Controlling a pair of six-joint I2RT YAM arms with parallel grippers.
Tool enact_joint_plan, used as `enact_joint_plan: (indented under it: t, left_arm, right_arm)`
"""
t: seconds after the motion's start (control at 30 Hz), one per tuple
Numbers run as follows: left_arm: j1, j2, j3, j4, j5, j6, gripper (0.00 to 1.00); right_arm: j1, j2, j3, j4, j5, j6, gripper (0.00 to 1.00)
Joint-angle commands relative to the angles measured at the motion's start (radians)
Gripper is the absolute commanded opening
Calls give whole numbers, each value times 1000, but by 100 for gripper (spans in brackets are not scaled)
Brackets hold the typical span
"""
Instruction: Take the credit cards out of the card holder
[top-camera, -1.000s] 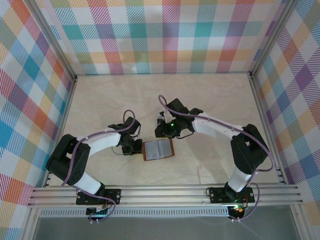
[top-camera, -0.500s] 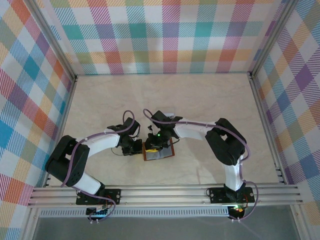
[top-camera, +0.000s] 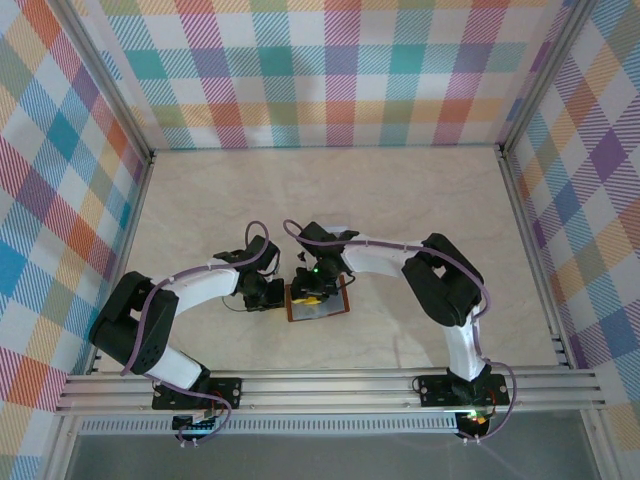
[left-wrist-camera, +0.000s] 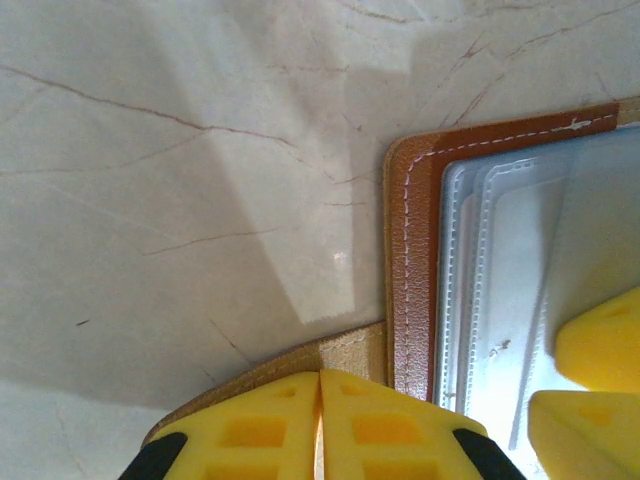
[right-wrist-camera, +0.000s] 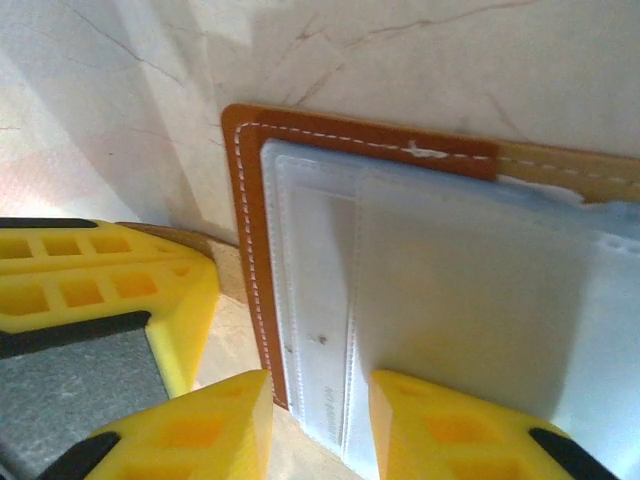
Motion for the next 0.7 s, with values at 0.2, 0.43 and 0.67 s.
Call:
enact_joint_plan:
  t: [0.2,0.43,0.67]
  left_arm:
    - [-5,21,-23,-22,-15,15,10]
    - [-5,17,-19,-31,-16,16,10]
    - [-5,4,-18,-39,-21,12,10]
  right_arm:
    - [0,-42,46,-240,198,-74,38]
    - [-1,-41,92,-344,294,-113,42]
    - [-1,-75,95,-384,363,-118,44]
